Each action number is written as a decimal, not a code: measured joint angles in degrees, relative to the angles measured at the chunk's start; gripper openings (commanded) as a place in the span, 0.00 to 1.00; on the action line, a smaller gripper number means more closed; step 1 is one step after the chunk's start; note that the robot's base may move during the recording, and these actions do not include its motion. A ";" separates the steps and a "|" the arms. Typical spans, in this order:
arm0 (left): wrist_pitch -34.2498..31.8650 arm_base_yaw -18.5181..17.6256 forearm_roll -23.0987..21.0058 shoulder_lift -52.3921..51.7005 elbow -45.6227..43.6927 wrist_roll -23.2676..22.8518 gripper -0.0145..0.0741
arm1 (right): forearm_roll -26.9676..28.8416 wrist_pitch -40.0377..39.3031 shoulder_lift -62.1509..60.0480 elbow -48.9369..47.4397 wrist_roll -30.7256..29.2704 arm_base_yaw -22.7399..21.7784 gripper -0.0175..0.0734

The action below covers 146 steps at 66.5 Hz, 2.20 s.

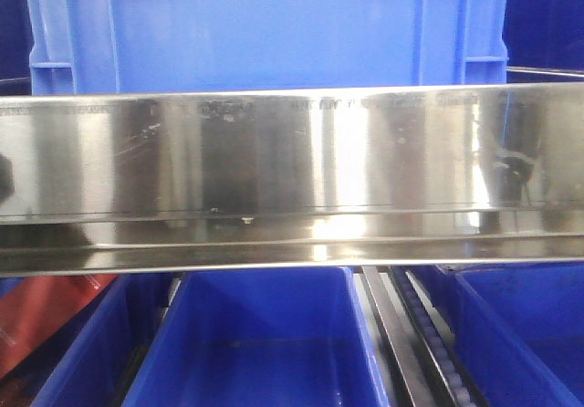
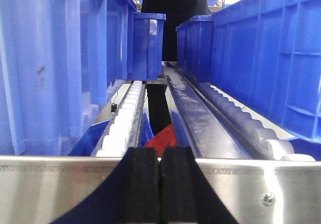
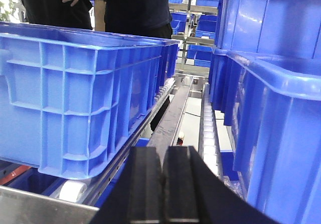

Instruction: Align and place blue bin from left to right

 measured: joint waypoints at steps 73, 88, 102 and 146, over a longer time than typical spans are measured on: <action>0.00 0.00 -0.11 0.00 0.00 0.11 0.04 | 12.55 -15.74 -6.03 23.45 -4.35 -18.27 0.12; 0.00 0.00 -0.11 0.00 0.00 0.11 0.04 | 12.55 -15.53 -6.18 23.51 -4.35 -18.27 0.12; 0.00 0.00 -0.11 0.00 0.00 0.11 0.04 | 12.55 -15.33 -6.18 23.51 -4.35 -18.27 0.12; -0.07 0.00 -0.11 0.00 0.00 0.11 0.04 | 12.55 -15.33 -6.18 23.51 -4.45 -18.27 0.12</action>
